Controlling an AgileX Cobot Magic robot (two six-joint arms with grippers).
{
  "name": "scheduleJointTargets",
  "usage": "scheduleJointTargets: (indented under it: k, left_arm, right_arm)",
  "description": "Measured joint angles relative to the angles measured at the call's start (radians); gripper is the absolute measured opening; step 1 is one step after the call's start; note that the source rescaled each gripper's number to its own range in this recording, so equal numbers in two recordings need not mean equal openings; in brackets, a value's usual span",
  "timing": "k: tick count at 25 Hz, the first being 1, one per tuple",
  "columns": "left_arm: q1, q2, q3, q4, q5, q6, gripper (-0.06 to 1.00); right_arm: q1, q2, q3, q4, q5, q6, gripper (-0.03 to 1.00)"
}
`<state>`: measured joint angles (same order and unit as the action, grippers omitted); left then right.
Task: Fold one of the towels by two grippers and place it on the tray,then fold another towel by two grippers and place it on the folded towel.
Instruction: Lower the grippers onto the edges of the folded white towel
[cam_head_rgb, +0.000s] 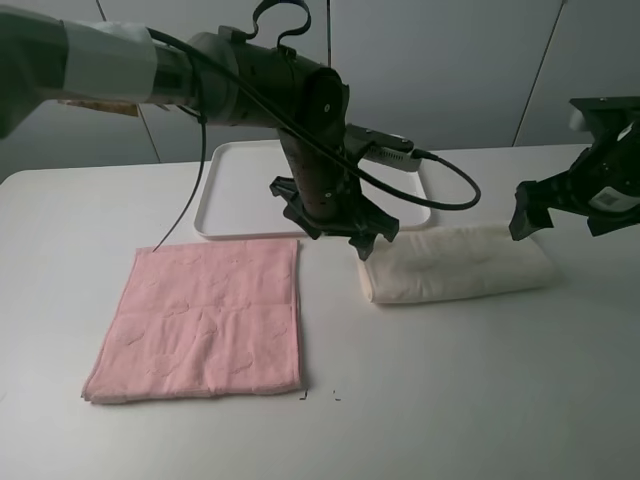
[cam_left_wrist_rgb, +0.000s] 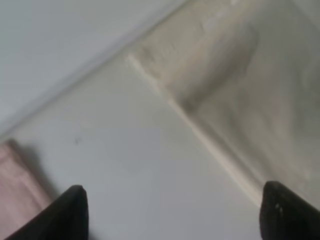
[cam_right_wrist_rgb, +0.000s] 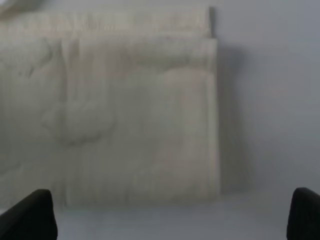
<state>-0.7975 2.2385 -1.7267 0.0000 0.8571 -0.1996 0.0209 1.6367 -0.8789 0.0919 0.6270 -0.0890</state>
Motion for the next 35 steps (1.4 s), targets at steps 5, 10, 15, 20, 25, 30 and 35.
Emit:
scheduleJointTargets:
  k: [5,10,15,20,25,30,35]
  left_arm:
    - [0.000,0.024,-0.055,-0.039,0.053,-0.023,0.86]
    - [0.000,0.121,-0.175,-0.022,0.162,-0.083,0.81]
    - [0.000,0.162,-0.201,-0.022,0.177,-0.167,0.85]
    - [0.000,0.171,-0.202,0.006,0.173,-0.223,0.86]
    - [0.000,0.181,-0.203,0.046,0.200,-0.243,0.86]
    - [0.000,0.207,-0.203,0.020,0.193,-0.243,0.86]
    - [0.000,0.201,-0.203,0.000,0.206,-0.223,0.86]
  right_arm:
    - [0.000,0.094,-0.076,0.073,0.112,-0.061,1.00]
    - [0.000,0.132,-0.111,0.078,0.126,-0.069,1.00]
    - [0.000,0.132,-0.122,0.078,0.126,-0.073,1.00]
    - [0.000,0.134,-0.124,0.078,0.126,-0.073,1.00]
    - [0.000,0.134,-0.124,0.078,0.126,-0.073,1.00]
    - [0.000,0.134,-0.124,0.078,0.126,-0.075,1.00]
    - [0.000,0.136,-0.124,0.078,0.132,-0.088,1.00]
